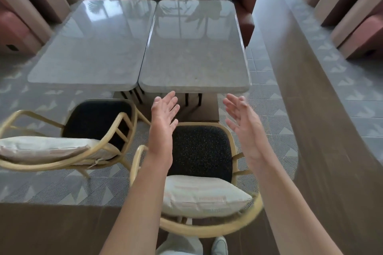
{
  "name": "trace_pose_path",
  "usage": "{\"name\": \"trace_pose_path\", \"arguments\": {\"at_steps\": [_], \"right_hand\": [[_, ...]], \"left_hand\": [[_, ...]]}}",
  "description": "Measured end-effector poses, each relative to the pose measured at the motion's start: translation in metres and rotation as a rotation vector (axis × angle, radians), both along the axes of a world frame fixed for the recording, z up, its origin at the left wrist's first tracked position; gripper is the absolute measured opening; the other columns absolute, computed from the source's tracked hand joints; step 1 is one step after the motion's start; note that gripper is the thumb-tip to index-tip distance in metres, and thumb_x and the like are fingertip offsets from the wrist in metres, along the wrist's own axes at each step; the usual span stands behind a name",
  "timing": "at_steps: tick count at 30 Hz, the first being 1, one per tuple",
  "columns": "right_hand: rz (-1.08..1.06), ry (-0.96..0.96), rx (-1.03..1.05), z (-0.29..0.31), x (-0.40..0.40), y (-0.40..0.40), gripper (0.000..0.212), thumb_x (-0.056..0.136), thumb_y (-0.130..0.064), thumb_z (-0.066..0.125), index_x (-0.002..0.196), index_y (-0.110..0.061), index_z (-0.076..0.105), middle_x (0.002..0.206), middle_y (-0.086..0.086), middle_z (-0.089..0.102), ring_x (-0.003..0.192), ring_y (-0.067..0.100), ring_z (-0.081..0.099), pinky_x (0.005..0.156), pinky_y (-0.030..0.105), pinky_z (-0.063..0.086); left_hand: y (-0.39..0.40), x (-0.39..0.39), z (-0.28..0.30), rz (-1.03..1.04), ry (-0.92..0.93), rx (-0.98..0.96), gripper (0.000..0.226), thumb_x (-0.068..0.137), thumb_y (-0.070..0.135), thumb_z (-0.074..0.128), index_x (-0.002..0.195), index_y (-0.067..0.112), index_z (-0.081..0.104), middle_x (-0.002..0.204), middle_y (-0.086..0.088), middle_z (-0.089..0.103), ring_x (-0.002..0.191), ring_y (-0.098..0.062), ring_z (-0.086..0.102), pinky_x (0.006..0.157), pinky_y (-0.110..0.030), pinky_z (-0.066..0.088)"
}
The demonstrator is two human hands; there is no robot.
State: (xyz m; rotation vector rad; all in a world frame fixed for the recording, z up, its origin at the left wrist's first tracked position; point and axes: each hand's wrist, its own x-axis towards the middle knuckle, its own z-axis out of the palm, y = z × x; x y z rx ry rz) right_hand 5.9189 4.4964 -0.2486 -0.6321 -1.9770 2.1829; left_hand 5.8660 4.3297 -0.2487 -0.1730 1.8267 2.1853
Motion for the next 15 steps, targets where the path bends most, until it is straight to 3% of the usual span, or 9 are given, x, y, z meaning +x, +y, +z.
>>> {"name": "trace_pose_path", "arguments": {"at_steps": [7, 15], "right_hand": [[-0.038, -0.056, -0.065, -0.019, -0.066, -0.019, 0.044, 0.107, -0.039, 0.032, 0.142, -0.020, 0.051, 0.143, -0.002, 0.056, 0.136, 0.010, 0.048, 0.117, 0.040, 0.037], [-0.033, -0.073, -0.061, -0.017, -0.077, -0.026, 0.046, 0.106, -0.041, 0.033, 0.143, -0.019, 0.052, 0.141, -0.003, 0.058, 0.134, 0.011, 0.050, 0.114, 0.038, 0.041]], "left_hand": [[0.008, -0.071, -0.021, -0.081, -0.037, -0.048, 0.058, 0.108, 0.047, 0.011, 0.150, 0.025, 0.045, 0.155, 0.004, 0.046, 0.139, -0.009, 0.045, 0.121, -0.041, 0.027], [0.001, -0.080, -0.021, -0.066, -0.040, -0.043, 0.056, 0.108, 0.049, 0.015, 0.148, 0.026, 0.046, 0.152, 0.003, 0.050, 0.134, -0.010, 0.052, 0.120, -0.045, 0.033]]}}
